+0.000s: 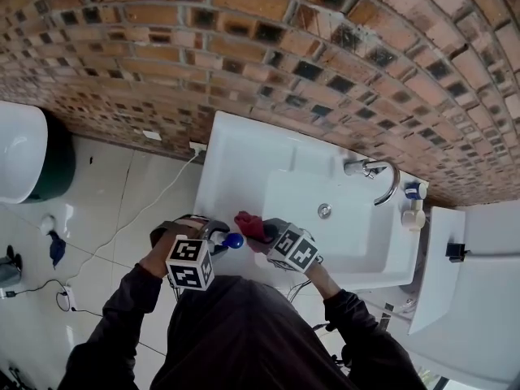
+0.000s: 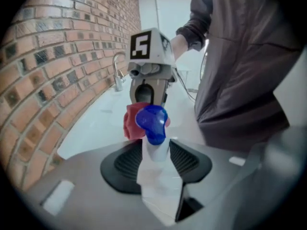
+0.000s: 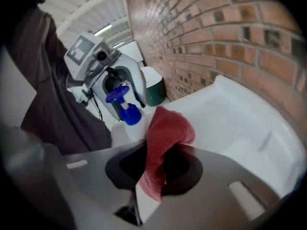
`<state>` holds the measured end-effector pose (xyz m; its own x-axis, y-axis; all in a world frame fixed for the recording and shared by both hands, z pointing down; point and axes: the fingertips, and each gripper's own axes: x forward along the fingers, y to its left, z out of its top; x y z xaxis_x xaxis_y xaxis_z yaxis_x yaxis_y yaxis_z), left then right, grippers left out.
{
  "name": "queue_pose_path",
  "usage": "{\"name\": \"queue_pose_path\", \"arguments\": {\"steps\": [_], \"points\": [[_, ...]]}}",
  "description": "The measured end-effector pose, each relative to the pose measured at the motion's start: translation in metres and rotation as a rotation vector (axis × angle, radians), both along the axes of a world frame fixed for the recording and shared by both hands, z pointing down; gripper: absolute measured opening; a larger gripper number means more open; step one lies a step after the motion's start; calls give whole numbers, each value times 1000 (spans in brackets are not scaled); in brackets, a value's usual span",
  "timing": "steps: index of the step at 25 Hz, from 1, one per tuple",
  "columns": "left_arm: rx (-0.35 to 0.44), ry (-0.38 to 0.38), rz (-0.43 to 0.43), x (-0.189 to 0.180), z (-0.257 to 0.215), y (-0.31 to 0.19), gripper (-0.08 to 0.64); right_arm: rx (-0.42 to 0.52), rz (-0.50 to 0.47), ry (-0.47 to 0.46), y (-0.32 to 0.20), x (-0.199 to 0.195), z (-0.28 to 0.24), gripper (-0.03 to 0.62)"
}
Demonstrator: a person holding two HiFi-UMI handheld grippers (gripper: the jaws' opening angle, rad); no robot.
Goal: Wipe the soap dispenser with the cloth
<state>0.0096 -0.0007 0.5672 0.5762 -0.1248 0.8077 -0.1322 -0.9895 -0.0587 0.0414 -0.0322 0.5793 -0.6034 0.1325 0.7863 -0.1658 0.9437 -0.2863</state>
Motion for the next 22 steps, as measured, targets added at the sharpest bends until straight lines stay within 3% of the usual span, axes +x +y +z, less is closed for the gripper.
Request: {"name": "queue_pose_path", "arguments": {"steps": [2,5,8,11,17,22], "points": [[27,0,-92,-9,-7,-4,187,67,-113,34,9,-3,-12,67],[5,54,-262,-19,-16,-6,175,126,-192,69,18,-5,-19,67],[-50,81,-387,-22,-15,2,153,150,-175,96,22,-3,-19,67],[-123,103,-459,-18,-13,16,153,113,-98,102,30,2,-17,67],[-138,160,-499,5,-15,22,153,26,-1,49,56,2,-21,67],[-107,155,-389,16,-13,22,153,-29,6,-2,86,-12,-18,67]]}}
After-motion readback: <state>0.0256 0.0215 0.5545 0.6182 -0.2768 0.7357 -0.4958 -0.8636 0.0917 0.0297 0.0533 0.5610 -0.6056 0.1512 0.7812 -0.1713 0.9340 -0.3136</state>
